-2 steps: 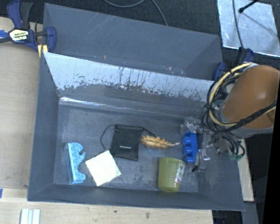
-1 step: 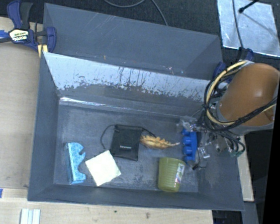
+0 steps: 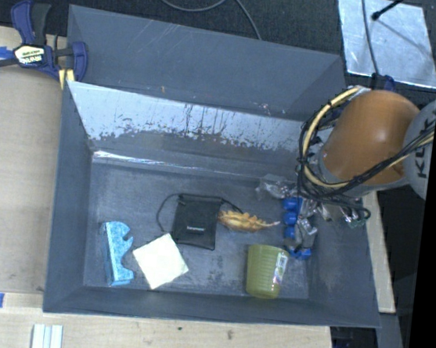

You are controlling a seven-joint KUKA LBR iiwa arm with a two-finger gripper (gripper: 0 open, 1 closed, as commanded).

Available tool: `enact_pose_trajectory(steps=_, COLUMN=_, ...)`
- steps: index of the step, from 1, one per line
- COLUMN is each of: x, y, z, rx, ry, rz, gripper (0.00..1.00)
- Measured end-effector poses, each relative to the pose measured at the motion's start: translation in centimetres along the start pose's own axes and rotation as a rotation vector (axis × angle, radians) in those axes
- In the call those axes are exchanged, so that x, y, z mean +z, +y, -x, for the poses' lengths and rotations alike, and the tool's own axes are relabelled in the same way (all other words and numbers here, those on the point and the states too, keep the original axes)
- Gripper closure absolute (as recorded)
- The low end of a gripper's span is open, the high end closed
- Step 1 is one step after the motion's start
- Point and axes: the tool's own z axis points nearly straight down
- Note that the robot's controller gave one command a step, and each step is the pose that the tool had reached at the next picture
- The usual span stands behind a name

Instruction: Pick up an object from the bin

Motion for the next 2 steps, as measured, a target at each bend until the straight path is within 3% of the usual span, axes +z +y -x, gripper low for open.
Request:
enact_pose_trajectory(steps=1, x=0.8, y=0.9, z=0.7, rx=0.023, ry=0.005, rz=0.004, gripper=0.00)
enact_pose_trajectory(steps=2, x=-0.6, y=2.7, z=2.7, rx=-0.228, ry=-0.002, rz=-0.001, gripper=0.00)
